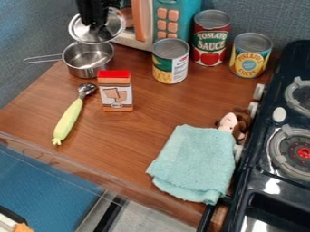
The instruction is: Move the silver lid to the middle
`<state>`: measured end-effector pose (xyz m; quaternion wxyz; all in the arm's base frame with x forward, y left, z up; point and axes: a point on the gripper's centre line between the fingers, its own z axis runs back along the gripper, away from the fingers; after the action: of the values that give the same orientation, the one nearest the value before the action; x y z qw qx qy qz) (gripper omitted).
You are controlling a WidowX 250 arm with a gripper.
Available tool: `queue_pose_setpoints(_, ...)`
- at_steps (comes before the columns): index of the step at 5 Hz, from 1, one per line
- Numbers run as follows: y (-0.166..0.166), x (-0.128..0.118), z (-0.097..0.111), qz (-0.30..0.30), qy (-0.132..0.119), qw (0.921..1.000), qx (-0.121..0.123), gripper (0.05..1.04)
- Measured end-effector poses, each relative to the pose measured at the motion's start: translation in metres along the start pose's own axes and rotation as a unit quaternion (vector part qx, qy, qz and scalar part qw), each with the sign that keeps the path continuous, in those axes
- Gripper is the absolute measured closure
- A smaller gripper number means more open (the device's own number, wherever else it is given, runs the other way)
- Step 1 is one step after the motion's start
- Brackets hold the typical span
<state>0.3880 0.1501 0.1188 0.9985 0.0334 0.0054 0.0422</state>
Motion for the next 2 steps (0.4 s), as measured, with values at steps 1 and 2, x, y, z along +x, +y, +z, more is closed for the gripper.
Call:
queue_pose_setpoints(1, -0.029, -0.007, 0.016, -0.038, -0.011, 0.9991, -0.016, 0.804)
queue_pose_setpoints(2, -0.059, -0.015, 0.026, -0.077, -0.022, 0.9966, -0.019, 0.804)
